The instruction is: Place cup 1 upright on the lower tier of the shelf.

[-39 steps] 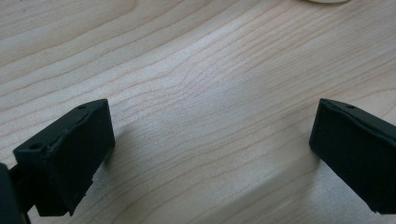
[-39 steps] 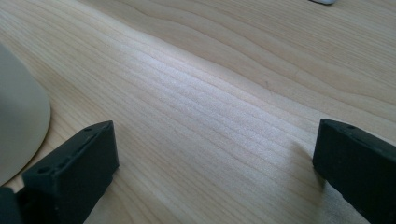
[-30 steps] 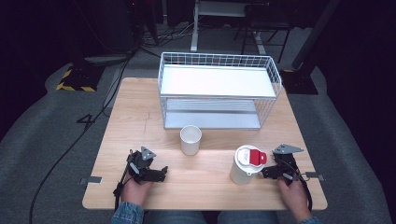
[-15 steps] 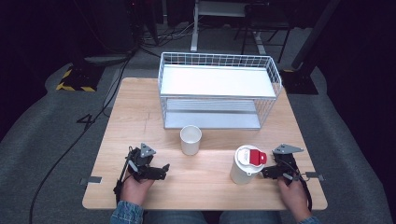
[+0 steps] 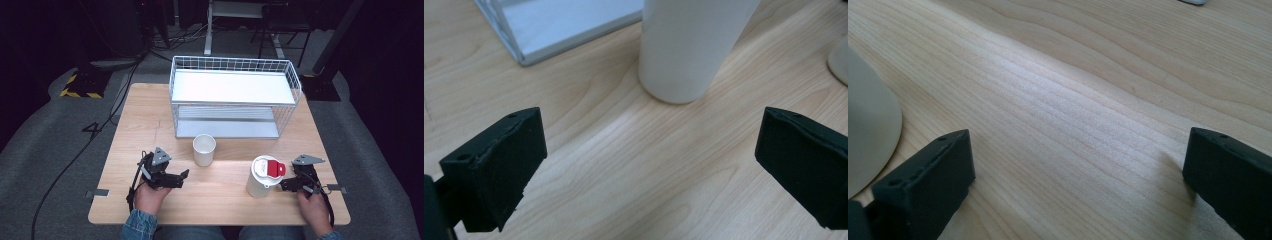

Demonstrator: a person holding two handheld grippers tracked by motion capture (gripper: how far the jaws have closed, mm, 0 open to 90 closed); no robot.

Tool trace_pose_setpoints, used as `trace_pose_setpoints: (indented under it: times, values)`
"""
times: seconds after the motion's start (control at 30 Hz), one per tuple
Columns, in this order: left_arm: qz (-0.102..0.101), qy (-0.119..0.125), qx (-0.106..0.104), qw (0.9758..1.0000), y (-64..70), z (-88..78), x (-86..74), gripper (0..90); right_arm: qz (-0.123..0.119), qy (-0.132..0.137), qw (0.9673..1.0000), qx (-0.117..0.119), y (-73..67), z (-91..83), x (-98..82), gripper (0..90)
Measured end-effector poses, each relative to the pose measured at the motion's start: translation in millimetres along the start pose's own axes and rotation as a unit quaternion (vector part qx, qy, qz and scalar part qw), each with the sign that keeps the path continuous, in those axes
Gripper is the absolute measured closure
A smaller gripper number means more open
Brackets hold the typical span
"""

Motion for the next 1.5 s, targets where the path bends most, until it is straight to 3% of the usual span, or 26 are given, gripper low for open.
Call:
trace_pose_setpoints:
  times: [0.2, 0.37, 0.67, 1.0, 1.27, 1.5]
  values:
    - [0.001, 0.035, -0.013, 0.9993, 4.5, 2.0, 10.5, 1.0, 0.0, 0.0, 1.0, 0.0, 0.0, 0.0, 0.0, 0.1]
    - [0.014, 0.06, -0.021, 0.9979, 7.1, 6.9, 17.6, 1.0, 0.0, 0.0, 1.0, 0.001, 0.0, 0.1, 0.0, 0.2]
    - [0.017, 0.082, -0.042, 0.9956, 12.2, 21.8, 29.3, 1.0, 0.0, 0.0, 1.0, 0.0, 0.0, 0.0, 0.0, 0.2]
    - [0.038, 0.098, -0.063, 0.9924, 19.8, 41.5, 40.8, 0.3, 0.0, 0.0, 1.0, 0.0, 0.0, 0.0, 0.0, 0.2]
    - [0.047, 0.092, -0.069, 0.9923, 22.7, 58.0, 45.6, 0.3, 0.0, 0.0, 1.0, 0.0, 0.0, 0.0, 0.0, 0.1]
    - [0.04, 0.072, -0.061, 0.9948, 19.2, 72.0, 43.2, 0.5, 0.0, 0.0, 1.0, 0.0, 0.0, 0.0, 0.0, 0.2]
Point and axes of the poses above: each handheld gripper's, and its own axes: z roughly forward along the jaws, x roughly out of its top, y roughly to its right, the point moved 5 cm from there along z, roughly forward along the jaws, and after that the axes turned 4 degrees about -y, right-handed, at the moved point
